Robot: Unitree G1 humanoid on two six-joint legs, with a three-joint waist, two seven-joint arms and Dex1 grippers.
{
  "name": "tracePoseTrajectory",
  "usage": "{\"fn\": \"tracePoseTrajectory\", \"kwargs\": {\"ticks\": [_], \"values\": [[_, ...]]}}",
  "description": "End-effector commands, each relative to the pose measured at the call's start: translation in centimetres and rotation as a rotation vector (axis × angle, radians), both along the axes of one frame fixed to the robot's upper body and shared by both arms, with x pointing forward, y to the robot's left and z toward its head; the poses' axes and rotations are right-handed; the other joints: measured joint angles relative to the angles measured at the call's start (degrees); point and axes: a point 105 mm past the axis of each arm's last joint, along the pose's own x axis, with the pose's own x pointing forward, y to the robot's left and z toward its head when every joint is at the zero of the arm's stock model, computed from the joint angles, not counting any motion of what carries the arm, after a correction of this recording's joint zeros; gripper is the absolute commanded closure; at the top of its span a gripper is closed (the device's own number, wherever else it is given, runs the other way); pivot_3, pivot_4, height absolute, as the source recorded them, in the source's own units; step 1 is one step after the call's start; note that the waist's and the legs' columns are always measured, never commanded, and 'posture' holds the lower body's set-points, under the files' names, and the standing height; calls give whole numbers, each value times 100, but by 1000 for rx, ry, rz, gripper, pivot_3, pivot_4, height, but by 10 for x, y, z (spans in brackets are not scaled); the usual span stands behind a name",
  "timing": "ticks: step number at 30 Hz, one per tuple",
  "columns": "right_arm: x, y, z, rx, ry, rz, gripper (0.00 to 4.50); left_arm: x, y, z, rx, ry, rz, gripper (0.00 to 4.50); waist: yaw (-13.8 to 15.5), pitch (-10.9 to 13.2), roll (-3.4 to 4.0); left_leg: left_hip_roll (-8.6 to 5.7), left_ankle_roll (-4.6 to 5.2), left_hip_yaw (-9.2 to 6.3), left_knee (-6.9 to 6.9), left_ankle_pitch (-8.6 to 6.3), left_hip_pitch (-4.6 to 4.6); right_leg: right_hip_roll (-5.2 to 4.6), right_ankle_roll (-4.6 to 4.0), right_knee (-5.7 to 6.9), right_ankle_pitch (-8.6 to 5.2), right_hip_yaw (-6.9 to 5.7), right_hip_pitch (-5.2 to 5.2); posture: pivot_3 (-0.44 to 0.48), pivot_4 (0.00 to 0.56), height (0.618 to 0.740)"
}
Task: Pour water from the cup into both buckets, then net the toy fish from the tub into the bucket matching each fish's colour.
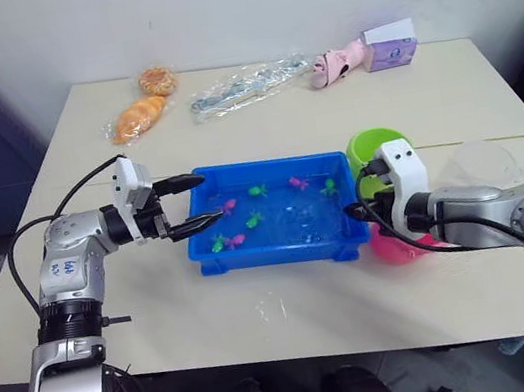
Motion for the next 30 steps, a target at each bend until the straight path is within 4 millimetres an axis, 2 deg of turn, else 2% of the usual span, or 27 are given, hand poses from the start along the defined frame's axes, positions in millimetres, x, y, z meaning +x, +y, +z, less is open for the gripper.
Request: {"fn": "tracePoseTrajectory", "kwargs": {"ticks": [1,7,12,17,24,30], "values": [[9,-2,8,7,-42,-32,4500,0,2,9,65,-62,5,43,-1,0,0,0,0,-1,1,0,0,0,0,0,0,-1,1,0,150,740],[21,5,12,29,-91,-53,4500,0,4,10,58,-74,22,43,-5,0,0,0,2,1,-3,-1,-2,0,1,-1,0,2,-4,0,150,740],[22,15,19,64,-130,-26,4500,2,7,10,55,-80,43,43,-52,0,0,0,1,1,-7,-1,-4,0,1,3,0,2,-9,0,150,740],[16,18,27,59,-180,21,4500,4,17,9,57,-81,89,43,-75,0,1,0,2,2,-7,-1,-7,0,1,3,0,3,-11,0,150,740],[4,20,35,54,-243,80,4500,-4,33,7,51,-59,88,43,-83,0,1,0,1,4,-12,-1,-8,0,1,6,0,6,-19,0,150,740],[-15,24,42,61,-300,178,4500,-17,45,19,43,-51,25,43,-81,0,1,0,1,4,-10,-1,-31,-1,1,8,0,8,-42,0,150,740]]}}
